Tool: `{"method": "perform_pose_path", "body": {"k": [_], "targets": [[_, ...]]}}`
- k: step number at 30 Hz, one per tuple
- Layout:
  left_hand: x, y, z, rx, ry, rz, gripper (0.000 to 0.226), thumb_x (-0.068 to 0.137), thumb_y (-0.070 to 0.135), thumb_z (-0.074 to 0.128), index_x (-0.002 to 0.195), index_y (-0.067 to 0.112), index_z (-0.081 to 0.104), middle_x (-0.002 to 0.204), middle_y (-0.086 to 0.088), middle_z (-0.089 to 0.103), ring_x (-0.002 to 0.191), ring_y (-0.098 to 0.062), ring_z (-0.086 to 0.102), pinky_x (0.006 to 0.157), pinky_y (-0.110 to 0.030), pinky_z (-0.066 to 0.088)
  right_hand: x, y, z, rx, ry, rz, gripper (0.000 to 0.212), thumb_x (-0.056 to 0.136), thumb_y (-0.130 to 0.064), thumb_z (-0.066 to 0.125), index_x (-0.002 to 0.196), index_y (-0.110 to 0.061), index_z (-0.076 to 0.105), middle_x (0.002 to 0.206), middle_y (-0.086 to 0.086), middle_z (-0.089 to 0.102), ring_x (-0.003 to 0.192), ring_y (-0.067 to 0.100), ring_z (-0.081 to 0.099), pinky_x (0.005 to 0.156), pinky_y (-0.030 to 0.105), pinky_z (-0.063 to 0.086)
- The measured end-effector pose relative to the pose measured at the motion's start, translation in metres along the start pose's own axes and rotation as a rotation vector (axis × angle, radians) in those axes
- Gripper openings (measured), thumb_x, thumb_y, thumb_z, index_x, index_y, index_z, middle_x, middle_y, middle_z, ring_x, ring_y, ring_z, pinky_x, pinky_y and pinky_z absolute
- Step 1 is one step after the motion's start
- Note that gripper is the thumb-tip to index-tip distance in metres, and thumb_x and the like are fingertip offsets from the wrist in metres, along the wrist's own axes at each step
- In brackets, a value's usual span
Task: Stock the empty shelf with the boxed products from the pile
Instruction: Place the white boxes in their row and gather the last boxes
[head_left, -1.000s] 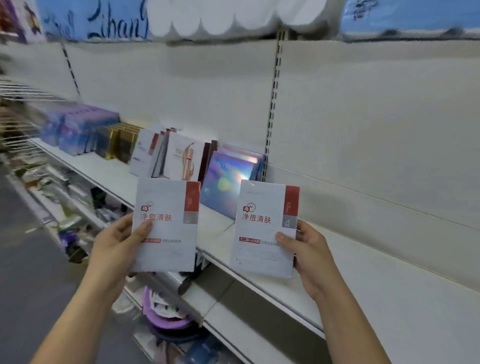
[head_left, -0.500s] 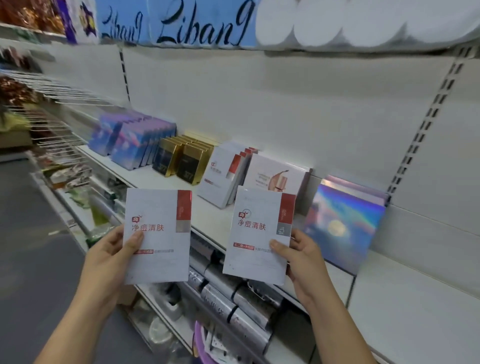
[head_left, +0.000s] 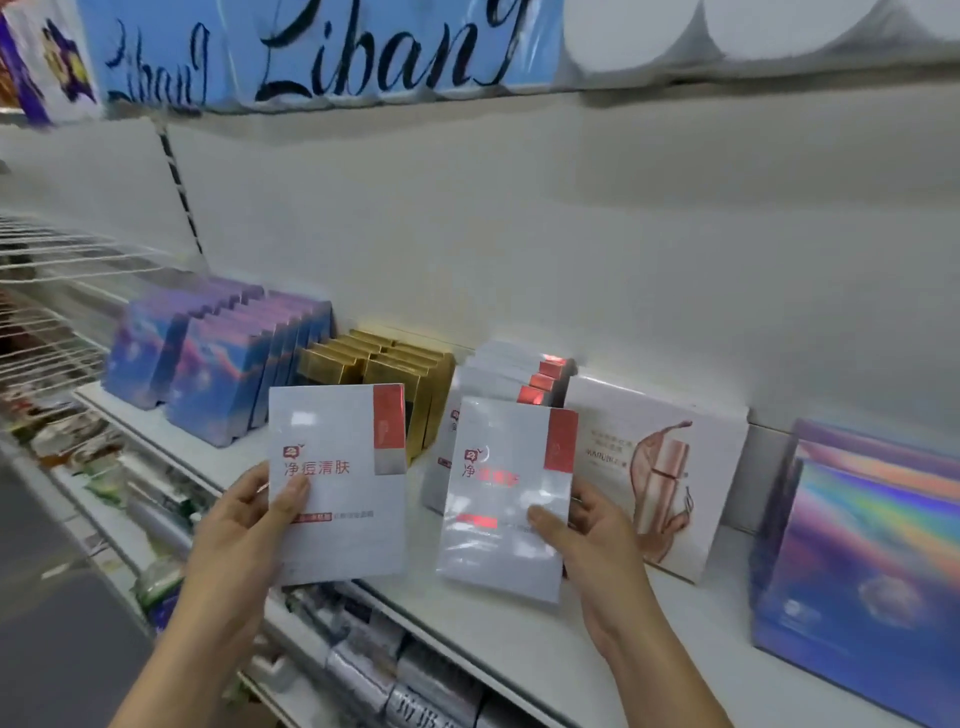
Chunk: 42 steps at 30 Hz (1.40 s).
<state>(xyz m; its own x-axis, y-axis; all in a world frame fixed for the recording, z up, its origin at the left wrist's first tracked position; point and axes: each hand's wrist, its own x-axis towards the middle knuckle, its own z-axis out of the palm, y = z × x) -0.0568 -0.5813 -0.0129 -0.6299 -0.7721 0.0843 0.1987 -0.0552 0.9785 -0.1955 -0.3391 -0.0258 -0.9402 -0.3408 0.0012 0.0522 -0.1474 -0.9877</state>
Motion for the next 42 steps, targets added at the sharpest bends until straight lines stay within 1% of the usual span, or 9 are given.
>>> {"method": "perform_pose_path", "body": {"k": [5,9,18,28,30,33,35,38,42], "targets": [[0.057,0.002,0.006,0.009,-0.112,0.027,0.026,0.090,0.024,0.068,0.115,0.023,0.070,0.104,-0.002,0.079,0.099,-0.028,0.073,0.088,-0.048,0.056,0.016,0.005,0.033,-0.089,0.122,-0.096,0.032,0.091,-0.001,0.069,0.107,-0.029,0.070,0.102,-0.014,0.077,0.098,0.011,0.073,0.083,0.029,0.059],[0.094,0.002,0.007,-0.012,-0.279,0.045,0.032,0.085,0.031,0.069,0.116,0.024,0.069,0.107,0.001,0.078,0.099,-0.023,0.074,0.089,-0.047,0.055,0.017,0.013,0.060,-0.132,0.339,-0.188,0.037,0.090,-0.003,0.071,0.111,-0.033,0.061,0.100,-0.017,0.074,0.093,0.000,0.070,0.072,0.017,0.057],[0.142,-0.005,-0.002,-0.042,-0.518,-0.041,0.023,0.091,0.028,0.067,0.114,0.026,0.069,0.104,0.004,0.078,0.095,-0.016,0.075,0.080,-0.042,0.058,0.011,0.032,0.109,-0.409,0.774,-0.203,0.044,0.081,-0.024,0.083,0.115,-0.036,0.059,0.108,-0.016,0.063,0.097,0.000,0.061,0.074,0.008,0.045],[0.136,-0.018,0.003,-0.007,-0.624,-0.111,0.020,0.094,0.025,0.064,0.113,0.028,0.067,0.100,0.008,0.078,0.091,-0.012,0.075,0.068,-0.032,0.061,0.014,0.032,0.120,-0.439,0.770,-0.230,0.040,0.083,-0.025,0.082,0.111,-0.038,0.056,0.103,-0.019,0.062,0.094,-0.002,0.060,0.072,0.006,0.046],[0.128,-0.022,0.008,-0.008,-0.650,-0.133,0.023,0.093,0.024,0.065,0.116,0.025,0.068,0.103,0.004,0.078,0.093,-0.016,0.075,0.073,-0.037,0.063,0.011,0.035,0.118,-0.431,0.769,-0.237,0.037,0.084,-0.026,0.081,0.113,-0.036,0.059,0.105,-0.017,0.064,0.094,-0.002,0.061,0.071,0.005,0.047],[0.114,-0.029,0.018,-0.001,-0.680,-0.156,0.028,0.091,0.028,0.066,0.119,0.025,0.068,0.106,0.003,0.078,0.098,-0.021,0.074,0.079,-0.043,0.062,0.004,0.038,0.107,-0.367,0.791,-0.255,0.023,0.093,-0.029,0.071,0.115,-0.030,0.066,0.109,-0.013,0.068,0.096,-0.003,0.064,0.087,0.018,0.055],[0.104,-0.034,0.024,0.005,-0.694,-0.153,0.024,0.092,0.029,0.068,0.116,0.028,0.068,0.105,0.005,0.077,0.096,-0.020,0.074,0.071,-0.035,0.062,-0.003,0.036,0.103,-0.263,0.803,-0.259,0.018,0.099,-0.031,0.060,0.115,-0.029,0.069,0.112,-0.012,0.070,0.103,0.005,0.066,0.094,0.031,0.056],[0.088,-0.038,0.034,0.016,-0.692,-0.127,0.021,0.093,0.029,0.067,0.114,0.031,0.066,0.104,0.009,0.075,0.094,-0.016,0.073,0.063,-0.023,0.060,-0.012,0.030,0.104,-0.218,0.781,-0.277,0.017,0.099,-0.036,0.058,0.113,-0.034,0.068,0.113,-0.018,0.068,0.107,0.012,0.066,0.092,0.029,0.055],[0.080,-0.048,0.043,0.105,-0.597,-0.045,0.031,0.092,0.034,0.068,0.122,0.031,0.061,0.117,0.005,0.069,0.101,-0.015,0.068,0.075,-0.030,0.062,-0.015,0.033,0.110,-0.309,0.696,-0.238,0.034,0.090,-0.040,0.070,0.123,-0.033,0.063,0.116,-0.018,0.066,0.103,-0.003,0.061,0.079,0.012,0.048]]}}
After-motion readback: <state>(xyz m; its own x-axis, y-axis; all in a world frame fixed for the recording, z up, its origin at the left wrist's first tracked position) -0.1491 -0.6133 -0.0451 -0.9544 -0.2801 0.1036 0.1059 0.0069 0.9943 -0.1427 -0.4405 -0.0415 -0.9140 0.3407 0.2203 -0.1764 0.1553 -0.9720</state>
